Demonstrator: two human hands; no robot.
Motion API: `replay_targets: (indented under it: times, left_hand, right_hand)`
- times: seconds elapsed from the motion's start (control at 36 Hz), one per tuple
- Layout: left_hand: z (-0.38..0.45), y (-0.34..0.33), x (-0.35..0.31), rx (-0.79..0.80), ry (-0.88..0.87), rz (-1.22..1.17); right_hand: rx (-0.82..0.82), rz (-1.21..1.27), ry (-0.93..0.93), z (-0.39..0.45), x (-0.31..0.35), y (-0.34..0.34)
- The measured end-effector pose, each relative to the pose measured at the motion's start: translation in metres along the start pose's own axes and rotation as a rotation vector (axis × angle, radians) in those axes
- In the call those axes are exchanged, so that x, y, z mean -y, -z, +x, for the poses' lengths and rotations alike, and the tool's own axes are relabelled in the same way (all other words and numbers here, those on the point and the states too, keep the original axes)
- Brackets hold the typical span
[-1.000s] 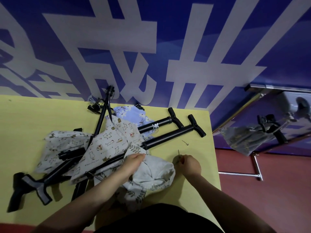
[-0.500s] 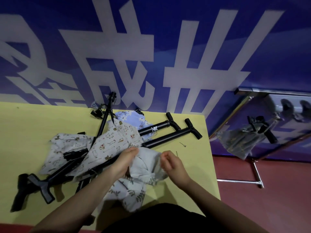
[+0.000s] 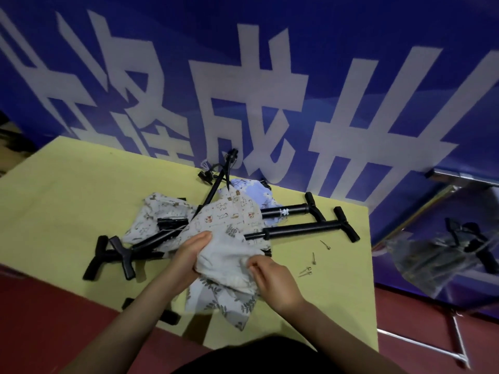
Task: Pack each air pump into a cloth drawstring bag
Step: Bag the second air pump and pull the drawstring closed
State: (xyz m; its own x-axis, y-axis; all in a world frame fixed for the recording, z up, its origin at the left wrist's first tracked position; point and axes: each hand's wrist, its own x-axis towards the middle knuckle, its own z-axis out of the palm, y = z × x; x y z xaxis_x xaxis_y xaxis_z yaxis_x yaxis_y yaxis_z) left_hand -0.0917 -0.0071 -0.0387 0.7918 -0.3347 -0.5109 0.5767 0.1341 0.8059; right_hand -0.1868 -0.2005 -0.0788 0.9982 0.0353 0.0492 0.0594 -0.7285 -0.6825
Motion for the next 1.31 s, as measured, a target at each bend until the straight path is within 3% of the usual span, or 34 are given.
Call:
replay_targets:
  times: [0.28, 0.56, 0.78, 0.92, 0.97, 1.06, 1.22, 1.31]
  left_hand:
    - [-0.023, 0.004, 0.011, -0.108, -0.087, 0.071]
    - [-0.033, 0.003, 0.015, -0.038, -0.137, 0.175]
    - [-0.035, 0.001, 0.005, -0.002, -0.166, 0.226]
    - [-0.032, -0.003, -0.018, 0.008, -0.077, 0.019]
    - [-0.033, -0.006, -0.030, 0.049, -0.094, 0.030]
    - [-0.036, -0.010, -0.047, 0.103, -0.119, 0.064]
    - [-0.054, -0.028, -0.082, 0.253, -0.182, -0.056]
    - [-0.053, -0.036, -0.088, 0.296, -0.154, 0.023]
  right_hand:
    - [0.058, -0.149, 0.105, -0.004, 0.006, -0.010]
    - [0.118, -0.242, 0.057, -0.006, 0.004, 0.002]
    - [-0.066, -0.221, 0.095, -0.019, 0.010, 0.026]
    - [-0.329, -0.272, 0.075, -0.014, 0.025, 0.047]
    - [-0.365, -0.168, 0.028, -0.005, 0.036, 0.055]
    - [-0.289, 0.100, -0.091, 0.011, 0.044, 0.071]
    - [-0.235, 0.988, -0.255, 0.013, 0.075, 0.111]
    - [-0.193, 1.027, -0.278, 0.014, 0.070, 0.116]
